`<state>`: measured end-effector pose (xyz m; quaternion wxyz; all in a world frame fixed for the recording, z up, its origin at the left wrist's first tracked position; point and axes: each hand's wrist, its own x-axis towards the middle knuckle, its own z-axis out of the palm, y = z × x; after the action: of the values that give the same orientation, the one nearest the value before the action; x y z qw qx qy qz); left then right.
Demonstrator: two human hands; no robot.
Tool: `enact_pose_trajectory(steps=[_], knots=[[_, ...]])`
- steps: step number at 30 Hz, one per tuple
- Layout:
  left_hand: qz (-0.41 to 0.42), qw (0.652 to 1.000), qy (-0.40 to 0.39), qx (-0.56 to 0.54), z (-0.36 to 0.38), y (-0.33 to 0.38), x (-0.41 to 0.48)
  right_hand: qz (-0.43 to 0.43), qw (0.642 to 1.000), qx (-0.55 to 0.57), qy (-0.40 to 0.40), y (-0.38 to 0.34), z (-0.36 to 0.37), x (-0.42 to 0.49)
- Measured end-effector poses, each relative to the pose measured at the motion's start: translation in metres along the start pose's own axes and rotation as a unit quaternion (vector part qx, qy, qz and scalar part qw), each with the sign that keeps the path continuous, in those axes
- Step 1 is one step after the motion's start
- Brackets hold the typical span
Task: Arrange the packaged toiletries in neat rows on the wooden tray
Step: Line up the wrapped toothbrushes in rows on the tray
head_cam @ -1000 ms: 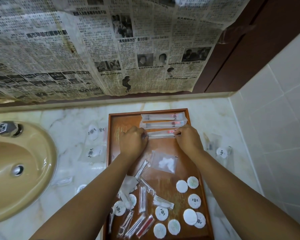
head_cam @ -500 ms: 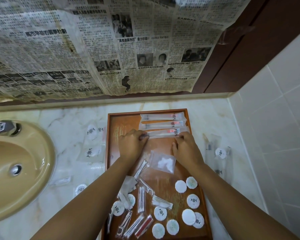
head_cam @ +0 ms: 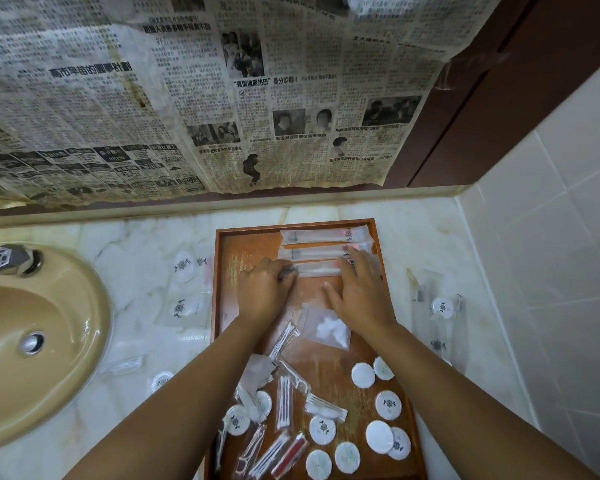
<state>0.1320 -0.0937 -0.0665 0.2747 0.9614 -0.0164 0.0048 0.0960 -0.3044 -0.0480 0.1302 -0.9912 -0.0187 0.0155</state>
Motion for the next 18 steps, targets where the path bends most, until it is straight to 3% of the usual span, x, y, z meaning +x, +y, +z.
enact_pose_trajectory(steps=[5,11,18], knots=[[0.009,1.000,-0.018,0.001,0.002,0.001,0.004,-0.018,0.996,-0.010,-0.084,0.001,0.001,0.010],[0.021,0.999,-0.016,0.018,0.004,0.001,0.005,-0.025,0.999,0.034,-0.018,0.001,0.000,0.030],[0.030,0.999,-0.021,0.029,0.004,0.001,0.005,-0.065,0.989,-0.033,-0.130,0.015,0.020,0.048]])
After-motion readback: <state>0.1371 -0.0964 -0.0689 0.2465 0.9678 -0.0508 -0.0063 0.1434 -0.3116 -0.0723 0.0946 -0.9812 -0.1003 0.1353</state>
